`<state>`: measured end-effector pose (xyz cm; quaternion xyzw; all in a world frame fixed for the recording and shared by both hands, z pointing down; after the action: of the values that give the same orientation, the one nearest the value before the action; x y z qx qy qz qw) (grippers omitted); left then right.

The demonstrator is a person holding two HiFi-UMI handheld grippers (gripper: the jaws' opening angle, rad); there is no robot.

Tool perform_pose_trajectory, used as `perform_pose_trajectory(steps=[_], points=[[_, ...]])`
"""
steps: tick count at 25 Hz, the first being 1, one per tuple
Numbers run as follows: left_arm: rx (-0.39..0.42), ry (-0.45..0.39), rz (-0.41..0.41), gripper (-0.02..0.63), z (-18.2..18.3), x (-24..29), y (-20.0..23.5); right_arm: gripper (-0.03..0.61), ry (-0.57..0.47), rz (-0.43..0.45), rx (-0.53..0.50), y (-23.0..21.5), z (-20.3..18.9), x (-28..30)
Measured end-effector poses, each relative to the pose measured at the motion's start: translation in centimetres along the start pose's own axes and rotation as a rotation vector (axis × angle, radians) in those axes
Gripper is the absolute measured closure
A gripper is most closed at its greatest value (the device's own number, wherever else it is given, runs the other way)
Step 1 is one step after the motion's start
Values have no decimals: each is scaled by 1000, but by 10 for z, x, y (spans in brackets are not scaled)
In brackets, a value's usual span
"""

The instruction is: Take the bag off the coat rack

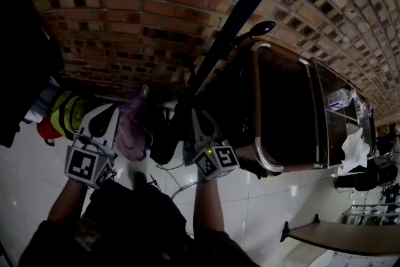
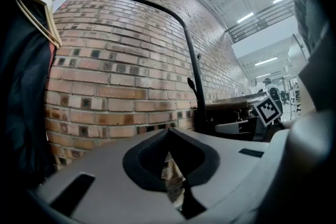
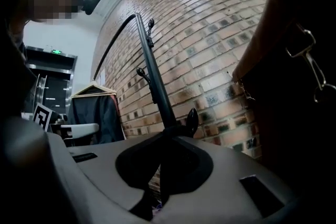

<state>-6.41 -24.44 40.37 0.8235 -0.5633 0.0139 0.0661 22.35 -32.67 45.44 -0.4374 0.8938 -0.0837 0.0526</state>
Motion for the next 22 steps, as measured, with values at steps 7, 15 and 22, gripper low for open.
perform_pose_trajectory(steps=[7,15,22], points=[[2,-9,0,578,4,3,2,552,-26,16,58,2,13,0],[5,-15,-3,578,7,6,2,551,-149,11,12,8,65,-7],[-3,-25,-13,578,13,6,1,552,-290,-13,4,2,108,-29]])
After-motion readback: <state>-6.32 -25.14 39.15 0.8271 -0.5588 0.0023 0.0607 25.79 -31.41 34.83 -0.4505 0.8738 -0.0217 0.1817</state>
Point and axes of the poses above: the fingertips, and each gripper's own axes: x forward along the fingers, y to its left, z out of its top, the point moved 10 cm from there along -x, backward along the fingers, and after that the axes turned 7 degrees about -x, right-handed, at the moved point
